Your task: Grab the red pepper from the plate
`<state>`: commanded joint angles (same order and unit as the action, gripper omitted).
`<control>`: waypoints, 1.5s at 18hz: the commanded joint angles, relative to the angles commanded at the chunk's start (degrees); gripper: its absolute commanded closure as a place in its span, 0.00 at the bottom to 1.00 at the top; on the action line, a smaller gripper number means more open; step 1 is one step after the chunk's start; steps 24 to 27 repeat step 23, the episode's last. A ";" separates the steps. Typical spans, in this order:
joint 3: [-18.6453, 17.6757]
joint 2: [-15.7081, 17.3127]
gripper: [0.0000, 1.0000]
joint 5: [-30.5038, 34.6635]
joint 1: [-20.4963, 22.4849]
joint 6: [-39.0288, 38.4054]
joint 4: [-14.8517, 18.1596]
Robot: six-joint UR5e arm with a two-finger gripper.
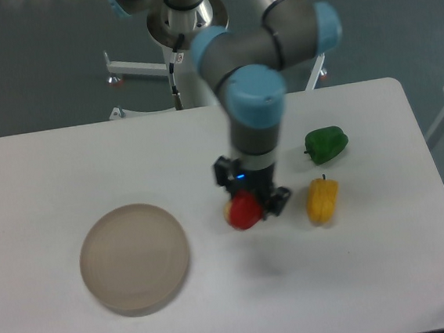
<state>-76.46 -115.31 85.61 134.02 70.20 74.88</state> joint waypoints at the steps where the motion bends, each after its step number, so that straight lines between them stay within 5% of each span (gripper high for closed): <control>1: 0.00 0.00 0.71 0.00 0.53 2.03 0.70; 8: 2.19 -0.97 0.70 6.33 1.16 13.64 4.66; 27: 3.78 -2.73 0.70 3.60 0.80 13.47 4.48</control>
